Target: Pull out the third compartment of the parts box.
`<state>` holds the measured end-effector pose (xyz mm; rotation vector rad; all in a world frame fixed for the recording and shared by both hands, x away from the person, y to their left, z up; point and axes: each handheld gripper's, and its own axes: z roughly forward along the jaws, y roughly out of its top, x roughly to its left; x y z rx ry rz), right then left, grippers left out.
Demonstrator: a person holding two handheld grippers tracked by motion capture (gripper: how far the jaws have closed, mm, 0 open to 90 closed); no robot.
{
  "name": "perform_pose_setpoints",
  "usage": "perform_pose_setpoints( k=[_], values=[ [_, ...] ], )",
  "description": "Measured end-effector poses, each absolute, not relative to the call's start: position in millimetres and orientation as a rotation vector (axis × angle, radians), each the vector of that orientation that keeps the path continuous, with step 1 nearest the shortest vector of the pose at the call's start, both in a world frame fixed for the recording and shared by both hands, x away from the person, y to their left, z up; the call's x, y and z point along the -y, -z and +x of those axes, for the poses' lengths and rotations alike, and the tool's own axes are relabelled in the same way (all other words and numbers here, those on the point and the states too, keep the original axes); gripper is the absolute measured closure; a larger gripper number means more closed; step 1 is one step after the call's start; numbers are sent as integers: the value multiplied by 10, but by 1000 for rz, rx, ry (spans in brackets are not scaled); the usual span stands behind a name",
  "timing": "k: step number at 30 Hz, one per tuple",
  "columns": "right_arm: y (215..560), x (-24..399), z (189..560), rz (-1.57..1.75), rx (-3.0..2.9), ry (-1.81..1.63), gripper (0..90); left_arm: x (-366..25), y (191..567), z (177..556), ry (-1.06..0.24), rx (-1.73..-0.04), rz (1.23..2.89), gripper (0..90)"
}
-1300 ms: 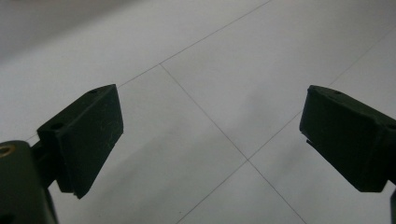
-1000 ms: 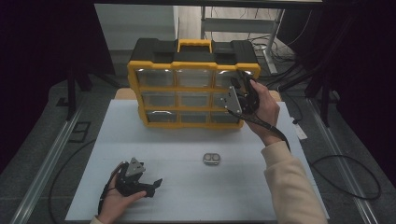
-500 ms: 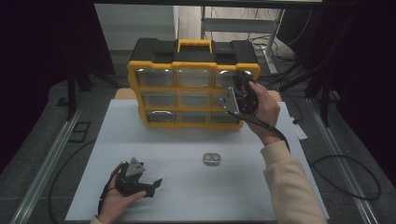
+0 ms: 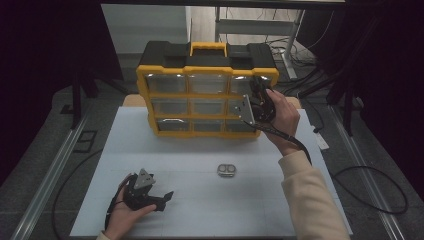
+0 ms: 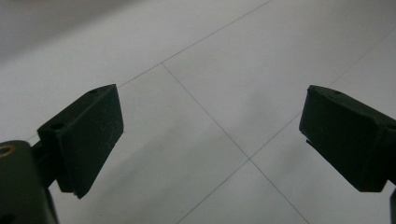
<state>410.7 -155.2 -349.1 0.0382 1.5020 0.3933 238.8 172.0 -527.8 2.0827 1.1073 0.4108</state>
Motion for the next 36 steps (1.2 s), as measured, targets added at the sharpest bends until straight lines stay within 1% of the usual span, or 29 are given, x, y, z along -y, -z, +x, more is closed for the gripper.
perform_pose_setpoints(
  k=[36],
  values=[
    [3490, 1611, 3944, 11, -1496, -430, 753, -1718, 5279, 2389, -417, -1105, 2087, 70]
  ],
)
